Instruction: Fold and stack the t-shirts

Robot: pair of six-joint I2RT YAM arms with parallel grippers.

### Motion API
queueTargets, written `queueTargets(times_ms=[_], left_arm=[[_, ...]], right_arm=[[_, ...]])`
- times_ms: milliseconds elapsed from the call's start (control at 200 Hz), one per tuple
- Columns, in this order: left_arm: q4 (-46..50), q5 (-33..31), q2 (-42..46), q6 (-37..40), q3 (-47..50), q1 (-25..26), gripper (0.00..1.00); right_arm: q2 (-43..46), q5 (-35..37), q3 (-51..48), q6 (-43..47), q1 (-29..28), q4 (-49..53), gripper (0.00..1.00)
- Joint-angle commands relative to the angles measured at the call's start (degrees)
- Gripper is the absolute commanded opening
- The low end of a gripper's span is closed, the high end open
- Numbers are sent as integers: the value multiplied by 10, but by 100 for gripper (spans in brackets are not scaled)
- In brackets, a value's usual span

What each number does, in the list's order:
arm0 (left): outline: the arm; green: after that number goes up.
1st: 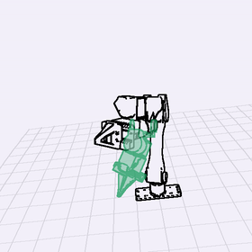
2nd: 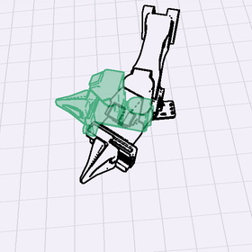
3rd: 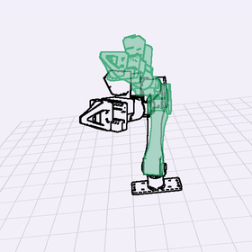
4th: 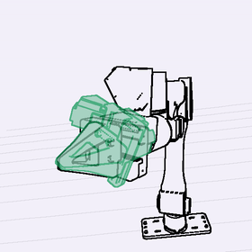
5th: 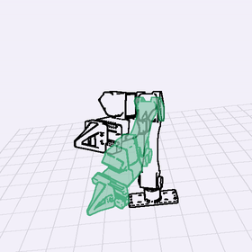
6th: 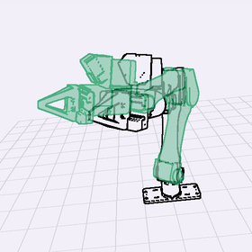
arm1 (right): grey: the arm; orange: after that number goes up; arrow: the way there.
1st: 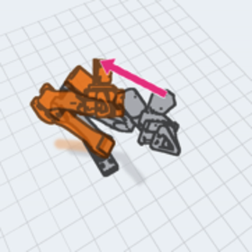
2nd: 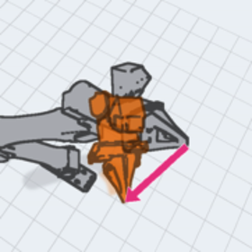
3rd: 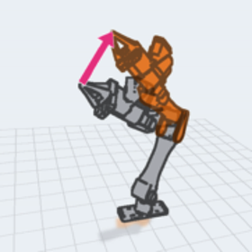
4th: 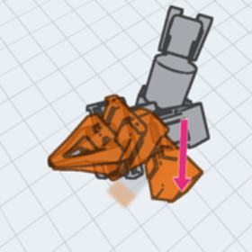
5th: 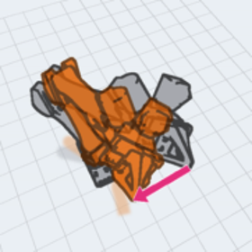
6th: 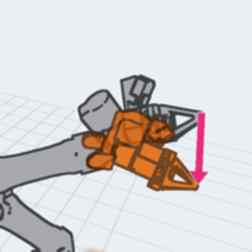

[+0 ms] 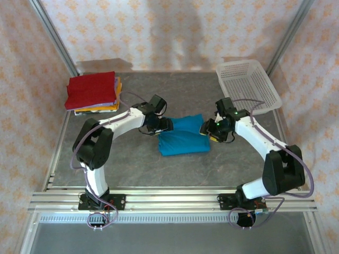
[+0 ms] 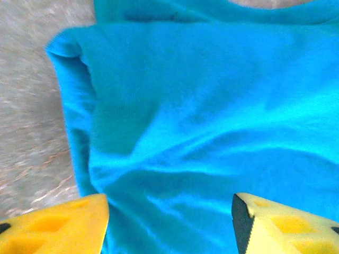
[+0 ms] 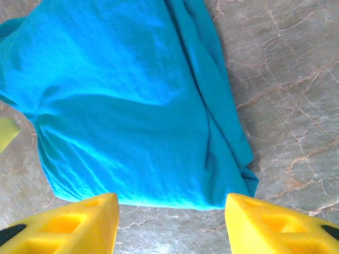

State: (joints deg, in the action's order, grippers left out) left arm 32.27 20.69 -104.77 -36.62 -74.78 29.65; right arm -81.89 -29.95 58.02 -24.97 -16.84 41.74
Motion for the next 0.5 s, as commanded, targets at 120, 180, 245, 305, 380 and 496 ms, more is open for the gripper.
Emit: queueTargets(times_ms=[120,180,245,305,380,496], left_arm=[[90,-97,33,32,-25,13,75],[84,-98,28,27,-16,16,75],[77,-103,21,20,-8,23,75],[65,-107,15,13,2,30,75],[44,-102,4,2,13,35,75],[27,-101,-22,-6,14,46,75]], right_arm=[[-10,18,20,7,1,39,55],[-14,15,22,5,0,36,55],[-18,15,25,7,1,36,55],[-20,15,28,10,0,39,55],[-21,17,29,16,0,43,55],[-20,18,27,23,0,48,55]])
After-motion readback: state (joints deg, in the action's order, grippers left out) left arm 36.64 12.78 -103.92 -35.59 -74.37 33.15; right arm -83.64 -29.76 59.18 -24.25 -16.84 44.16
